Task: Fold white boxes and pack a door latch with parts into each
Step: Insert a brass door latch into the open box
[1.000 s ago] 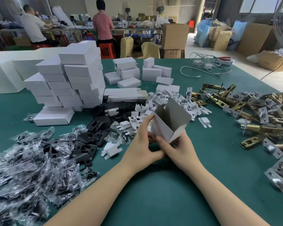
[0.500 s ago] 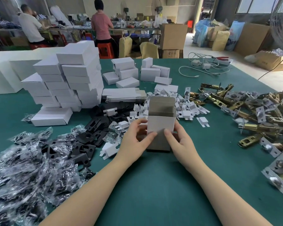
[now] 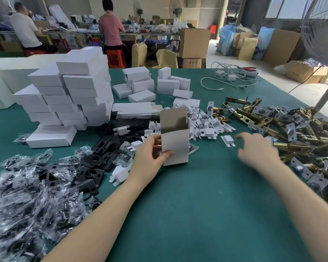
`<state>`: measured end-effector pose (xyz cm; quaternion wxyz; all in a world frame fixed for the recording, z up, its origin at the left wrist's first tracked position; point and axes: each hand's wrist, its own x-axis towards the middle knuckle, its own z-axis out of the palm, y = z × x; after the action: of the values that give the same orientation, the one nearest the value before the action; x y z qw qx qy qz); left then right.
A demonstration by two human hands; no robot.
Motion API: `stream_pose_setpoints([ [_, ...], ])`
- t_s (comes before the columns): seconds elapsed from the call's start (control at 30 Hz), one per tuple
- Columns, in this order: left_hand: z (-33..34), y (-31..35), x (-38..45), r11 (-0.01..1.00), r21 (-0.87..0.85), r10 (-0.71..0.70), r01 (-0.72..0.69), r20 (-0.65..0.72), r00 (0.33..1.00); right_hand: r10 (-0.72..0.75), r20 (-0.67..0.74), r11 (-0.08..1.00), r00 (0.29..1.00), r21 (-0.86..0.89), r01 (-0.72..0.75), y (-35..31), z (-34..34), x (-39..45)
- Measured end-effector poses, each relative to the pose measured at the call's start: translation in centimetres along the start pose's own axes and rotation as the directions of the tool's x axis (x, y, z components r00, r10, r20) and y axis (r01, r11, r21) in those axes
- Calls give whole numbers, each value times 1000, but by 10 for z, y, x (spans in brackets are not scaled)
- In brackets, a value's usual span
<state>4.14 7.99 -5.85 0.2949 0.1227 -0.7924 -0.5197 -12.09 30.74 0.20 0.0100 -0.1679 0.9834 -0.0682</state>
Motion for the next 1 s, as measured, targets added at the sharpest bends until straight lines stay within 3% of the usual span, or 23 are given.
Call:
stream_pose_setpoints([
  [0.1, 3, 1, -5, 1000, 18, 25, -25, 9, 1000, 3, 192, 932, 981, -357, 67, 28, -21, 11],
  [0.17, 3, 0, -6, 999, 17, 32, -32, 9, 999, 0, 315, 846, 949, -505, 168, 44, -25, 15],
  [0.37, 1, 0, -5, 1000, -5, 27, -27, 23, 999, -281, 361, 654, 889, -607, 453, 71, -27, 21],
  [0.5, 1, 1, -5, 999, 7, 33, -33, 23, 999, -372, 302, 740, 878, -474, 477, 86, -36, 29],
  [0.67, 1, 8, -7, 999, -27, 34, -34, 17, 999, -357, 100, 927, 929, -81, 366, 99, -62, 39],
  [0.87, 1, 4, -9, 997, -70, 17, -14, 46, 999, -258, -38, 940, 966, 223, 259, 119, -60, 42],
  [1.0, 3, 2, -8, 997, -79, -1, 7, 79, 997, -235, -49, 875, 971, 424, 233, 153, -55, 49],
])
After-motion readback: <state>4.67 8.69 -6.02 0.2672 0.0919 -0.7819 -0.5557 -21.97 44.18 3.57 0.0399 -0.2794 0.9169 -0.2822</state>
